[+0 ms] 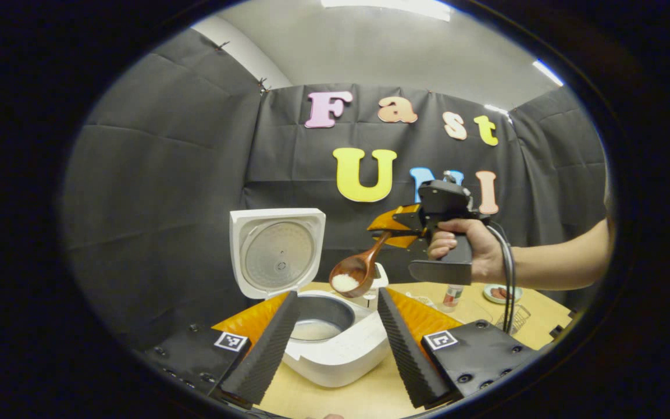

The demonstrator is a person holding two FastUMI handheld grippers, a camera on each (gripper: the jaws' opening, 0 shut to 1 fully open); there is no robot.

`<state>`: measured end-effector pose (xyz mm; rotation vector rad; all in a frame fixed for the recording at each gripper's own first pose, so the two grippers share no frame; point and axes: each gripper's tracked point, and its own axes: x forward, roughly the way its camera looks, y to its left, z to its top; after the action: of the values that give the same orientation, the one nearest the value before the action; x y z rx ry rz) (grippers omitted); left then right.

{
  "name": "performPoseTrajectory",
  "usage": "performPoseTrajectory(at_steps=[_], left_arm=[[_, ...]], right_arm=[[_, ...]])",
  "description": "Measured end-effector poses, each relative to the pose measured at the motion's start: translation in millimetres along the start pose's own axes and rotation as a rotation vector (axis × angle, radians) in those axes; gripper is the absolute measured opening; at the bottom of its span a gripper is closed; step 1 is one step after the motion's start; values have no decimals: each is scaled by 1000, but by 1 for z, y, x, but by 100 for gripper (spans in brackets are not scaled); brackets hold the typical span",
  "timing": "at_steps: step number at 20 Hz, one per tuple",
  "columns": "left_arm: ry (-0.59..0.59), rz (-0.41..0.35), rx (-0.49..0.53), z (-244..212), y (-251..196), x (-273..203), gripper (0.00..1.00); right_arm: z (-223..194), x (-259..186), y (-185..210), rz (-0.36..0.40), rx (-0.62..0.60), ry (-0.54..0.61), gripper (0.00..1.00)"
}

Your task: Close the left gripper, press the button to open the rice cooker; take a wooden spoon from the chopstick holder with the right hand, scoop a spoonful of rice and pour it into the rice cooker, then put the wooden spoon back into the chopstick holder.

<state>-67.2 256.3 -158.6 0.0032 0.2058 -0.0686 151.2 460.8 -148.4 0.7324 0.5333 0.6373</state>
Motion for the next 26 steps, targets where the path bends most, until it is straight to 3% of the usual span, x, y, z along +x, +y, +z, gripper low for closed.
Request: performPoseTrajectory(at_steps=[7, 13, 16, 20, 23, 26], left_arm=[[36, 49, 19, -14, 13, -12, 94], [35, 70, 22, -15, 16, -14, 94], [28, 82, 22, -14, 17, -15, 94], [21, 101, 15, -14, 17, -14, 94], [15, 105, 17, -12, 17, -13, 94], [3, 93, 9, -12, 15, -12, 94]], right_arm=[[-46, 58, 38, -6, -538, 85, 12], [-98, 68, 79, 92, -1106, 137, 12], [-120, 58, 98, 173, -1319, 128, 12], [-116, 37, 107, 210, -1345, 104, 12], [-97, 41, 99, 202, -1219, 76, 12], [-65, 37, 92, 183, -1019, 38, 12]])
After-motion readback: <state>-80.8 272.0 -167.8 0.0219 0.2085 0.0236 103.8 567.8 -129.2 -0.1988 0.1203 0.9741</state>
